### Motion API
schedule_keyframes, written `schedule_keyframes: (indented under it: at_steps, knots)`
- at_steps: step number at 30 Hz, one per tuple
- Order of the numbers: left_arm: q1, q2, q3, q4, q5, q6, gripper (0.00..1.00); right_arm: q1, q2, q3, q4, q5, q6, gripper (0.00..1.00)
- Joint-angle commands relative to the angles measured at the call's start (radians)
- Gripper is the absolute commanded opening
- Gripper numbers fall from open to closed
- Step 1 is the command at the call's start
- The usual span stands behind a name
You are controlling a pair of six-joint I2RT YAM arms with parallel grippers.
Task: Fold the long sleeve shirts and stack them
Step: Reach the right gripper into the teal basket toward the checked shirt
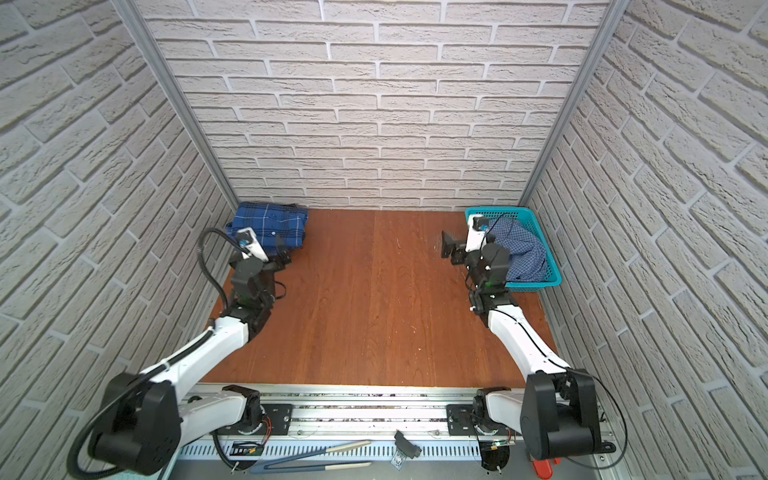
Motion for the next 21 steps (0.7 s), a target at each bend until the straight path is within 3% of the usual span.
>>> schedule_keyframes:
  at_steps: [1,4,8,13,21]
  knots:
    - [0.041,-0.03,0.026,-0.331,0.189,-0.197,0.98,-0.052,0.026,0.072,-0.347,0.034,0.147,1.0]
    - [-0.001,-0.048,0.062,-0.368,0.25,-0.152,0.98,-0.116,0.097,0.147,-0.454,0.154,0.237,1.0]
    - [-0.039,-0.024,0.11,-0.399,0.354,-0.123,0.98,-0.183,0.233,0.236,-0.55,0.315,0.252,1.0]
    - [-0.118,0.042,0.179,-0.473,0.378,-0.058,0.98,-0.278,0.402,0.339,-0.588,0.349,0.243,1.0]
    - [-0.168,0.128,0.201,-0.45,0.463,-0.038,0.98,-0.321,0.631,0.509,-0.574,0.328,0.213,0.94]
